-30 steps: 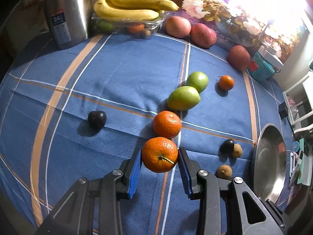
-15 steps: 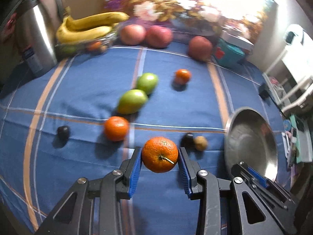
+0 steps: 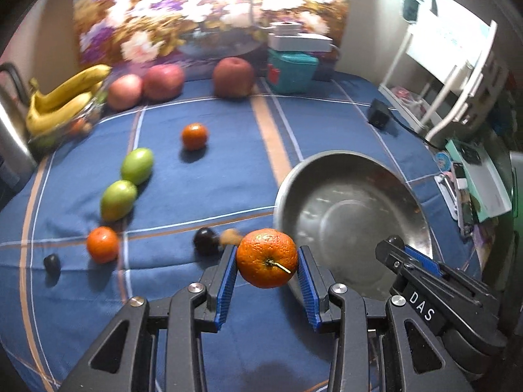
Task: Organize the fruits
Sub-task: 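Carry the orange with the left tool while the right tool carries the plum over the steel bowl, then open the left tool dropping the orange while the right tool releases the plum into the bowl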
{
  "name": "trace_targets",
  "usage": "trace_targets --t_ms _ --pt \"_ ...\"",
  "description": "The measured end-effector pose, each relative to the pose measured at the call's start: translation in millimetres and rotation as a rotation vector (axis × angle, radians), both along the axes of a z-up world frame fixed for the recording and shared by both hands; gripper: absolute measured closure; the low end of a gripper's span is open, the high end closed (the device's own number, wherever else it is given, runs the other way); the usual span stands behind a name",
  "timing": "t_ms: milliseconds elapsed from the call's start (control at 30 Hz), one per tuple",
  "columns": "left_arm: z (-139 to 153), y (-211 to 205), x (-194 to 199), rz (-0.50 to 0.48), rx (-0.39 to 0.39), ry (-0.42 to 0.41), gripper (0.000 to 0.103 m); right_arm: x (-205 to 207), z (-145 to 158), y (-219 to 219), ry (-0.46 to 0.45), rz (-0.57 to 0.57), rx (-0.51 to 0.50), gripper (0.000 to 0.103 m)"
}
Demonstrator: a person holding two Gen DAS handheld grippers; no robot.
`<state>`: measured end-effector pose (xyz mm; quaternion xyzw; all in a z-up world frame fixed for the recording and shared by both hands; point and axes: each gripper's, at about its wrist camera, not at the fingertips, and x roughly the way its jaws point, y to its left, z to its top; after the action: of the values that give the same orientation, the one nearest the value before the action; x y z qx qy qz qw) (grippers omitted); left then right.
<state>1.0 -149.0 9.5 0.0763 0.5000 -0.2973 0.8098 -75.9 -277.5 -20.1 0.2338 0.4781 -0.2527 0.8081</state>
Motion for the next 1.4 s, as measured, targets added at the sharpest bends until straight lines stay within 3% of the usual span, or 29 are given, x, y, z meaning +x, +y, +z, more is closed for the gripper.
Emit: trace_targets --t_ms 233,833,1400 --pt "-1.7 -25.4 -3.1 -0.057 0.011 -0.037 0.064 -7.0 3.0 -15.8 -0.006 -0.038 -0.025 0.078" --pt "-24.4 -34.2 -4.0 -0.076 0.022 0.018 0.064 -8.6 -19.5 -31.3 0.066 -0.077 0.042 0.077" --pt "-28.5 -34.3 -3.2 -0.08 0.013 0.048 0.06 -11.4 -25.6 -33.9 0.077 -0.094 0.062 0.077"
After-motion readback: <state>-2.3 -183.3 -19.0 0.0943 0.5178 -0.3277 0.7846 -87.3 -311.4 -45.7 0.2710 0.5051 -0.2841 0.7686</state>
